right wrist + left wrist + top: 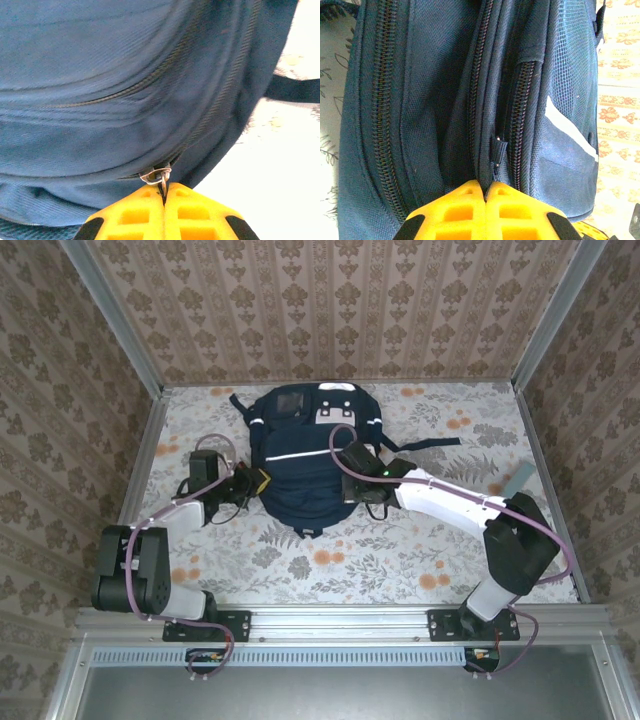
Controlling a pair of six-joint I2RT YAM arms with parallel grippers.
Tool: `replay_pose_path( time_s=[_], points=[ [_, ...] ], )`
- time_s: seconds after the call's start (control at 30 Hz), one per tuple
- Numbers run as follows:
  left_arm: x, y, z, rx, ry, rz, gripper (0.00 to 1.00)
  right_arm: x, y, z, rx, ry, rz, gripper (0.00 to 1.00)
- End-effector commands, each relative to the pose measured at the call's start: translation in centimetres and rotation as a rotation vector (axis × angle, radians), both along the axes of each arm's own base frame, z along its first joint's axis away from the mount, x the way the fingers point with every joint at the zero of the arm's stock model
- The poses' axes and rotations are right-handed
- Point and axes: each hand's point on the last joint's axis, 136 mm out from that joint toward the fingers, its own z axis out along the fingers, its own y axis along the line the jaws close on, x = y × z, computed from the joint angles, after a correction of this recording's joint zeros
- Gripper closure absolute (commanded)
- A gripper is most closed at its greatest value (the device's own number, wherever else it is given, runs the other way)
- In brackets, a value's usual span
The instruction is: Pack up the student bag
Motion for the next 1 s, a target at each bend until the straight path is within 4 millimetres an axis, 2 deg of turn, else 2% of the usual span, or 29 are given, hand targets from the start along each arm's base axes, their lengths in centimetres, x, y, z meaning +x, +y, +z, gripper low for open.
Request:
replay_pose_path(
  time_s=[0.0, 0.03, 0.1, 0.23, 0.37, 0.47, 0.67, 0.83, 0.97],
  points=[
    [2.1, 2.2, 1.6, 0.086, -0.079, 0.042, 0.97, -0.2, -0.4, 1.0, 0.003, -0.018, -0.006, 1.00],
    [2.2, 2.3, 2.0, 0.102, -0.088, 0.037, 0.94, -0.2, 0.8, 1.2, 0.032, -0.018, 0.022, 1.00],
    [2.4, 3.3, 2.6, 0.144, -0.098, 0.061, 0.80, -0.3, 3.1, 1.5, 0.075, -0.010, 0.079, 1.00],
    [1.5, 5.2, 3.5, 0.223, -0.104, 0.112, 0.55, -0.7, 8.0, 1.9, 0.168, -0.001, 0.194, 1.00],
    [-0.2, 5.1, 3.8, 0.209, -0.092, 0.121, 0.44, -1.1, 11.8, 2.4, 0.250, 0.017, 0.285, 1.00],
    [-1.3, 3.5, 4.1, 0.139, -0.076, 0.100, 0.40, -1.4, 13.6, 2.9, 0.286, 0.019, 0.336, 1.00],
    [-3.1, 1.2, 3.5, 0.062, -0.038, 0.096, 0.40, -1.5, 15.5, 3.6, 0.346, 0.024, 0.376, 1.00],
    [-2.9, -0.9, 3.5, -0.016, -0.035, 0.045, 0.46, -2.1, 16.2, 3.4, 0.374, 0.036, 0.395, 1.00],
    [-2.1, -2.3, 3.7, -0.043, -0.047, 0.006, 0.47, -2.7, 16.4, 3.0, 0.372, 0.052, 0.411, 1.00]
  ],
)
